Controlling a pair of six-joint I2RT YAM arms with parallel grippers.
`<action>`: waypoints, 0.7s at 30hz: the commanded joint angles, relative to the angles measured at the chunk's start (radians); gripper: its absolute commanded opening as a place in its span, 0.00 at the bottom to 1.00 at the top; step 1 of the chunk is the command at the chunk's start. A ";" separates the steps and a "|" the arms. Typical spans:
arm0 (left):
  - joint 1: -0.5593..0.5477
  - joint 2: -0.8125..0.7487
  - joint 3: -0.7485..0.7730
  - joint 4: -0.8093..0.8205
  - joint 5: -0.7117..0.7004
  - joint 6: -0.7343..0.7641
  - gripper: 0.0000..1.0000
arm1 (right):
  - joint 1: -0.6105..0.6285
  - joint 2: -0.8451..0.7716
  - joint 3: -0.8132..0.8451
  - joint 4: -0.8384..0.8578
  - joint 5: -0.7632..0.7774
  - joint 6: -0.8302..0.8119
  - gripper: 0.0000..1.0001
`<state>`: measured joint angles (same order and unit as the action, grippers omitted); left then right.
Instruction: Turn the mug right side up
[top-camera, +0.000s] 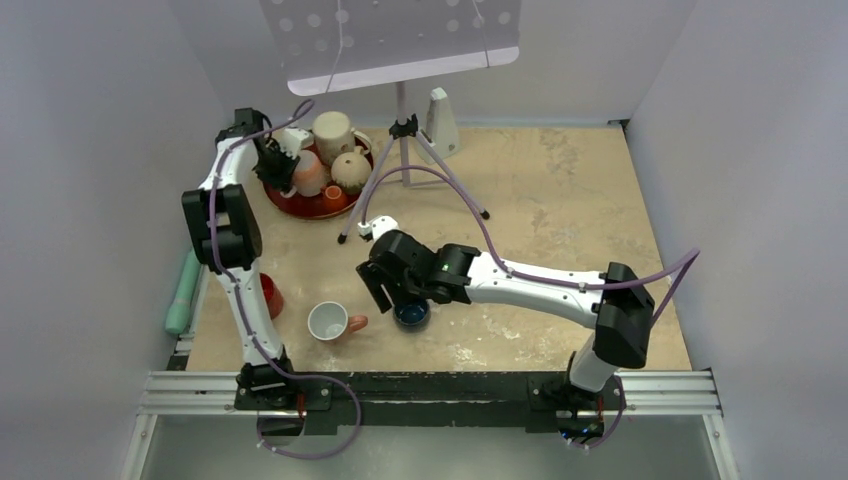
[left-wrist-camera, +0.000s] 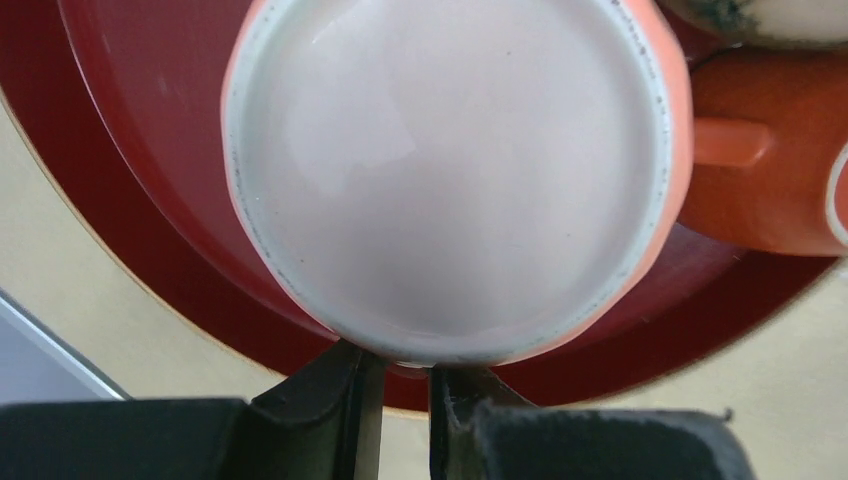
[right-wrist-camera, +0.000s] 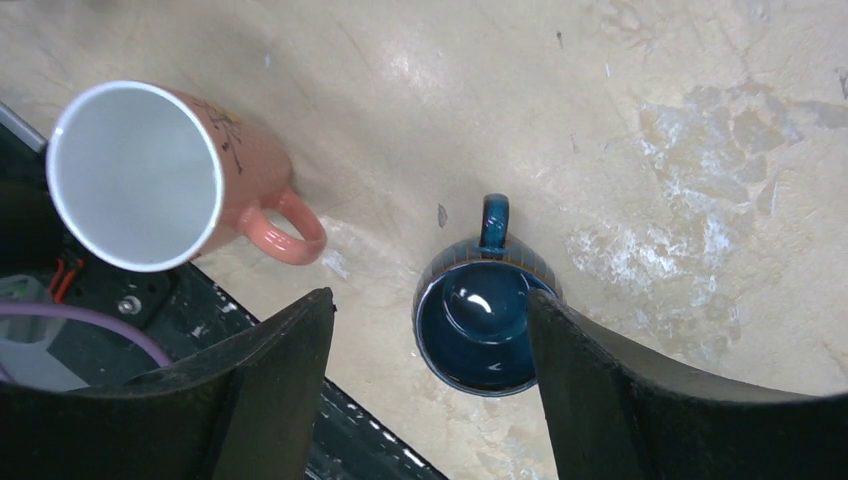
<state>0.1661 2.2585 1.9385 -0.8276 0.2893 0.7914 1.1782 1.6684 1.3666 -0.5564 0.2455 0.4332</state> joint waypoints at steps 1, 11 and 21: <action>0.061 -0.176 -0.061 -0.085 0.122 -0.312 0.00 | -0.003 -0.053 0.041 0.085 0.012 0.021 0.74; 0.151 -0.387 -0.303 -0.004 0.369 -0.744 0.00 | -0.163 -0.042 0.042 0.532 -0.280 0.140 0.77; 0.147 -0.625 -0.467 -0.045 0.563 -0.817 0.00 | -0.290 0.106 0.040 0.881 -0.435 0.388 0.86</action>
<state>0.3176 1.7870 1.5085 -0.8921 0.6750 0.0433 0.9375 1.7325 1.4059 0.0925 -0.1001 0.6521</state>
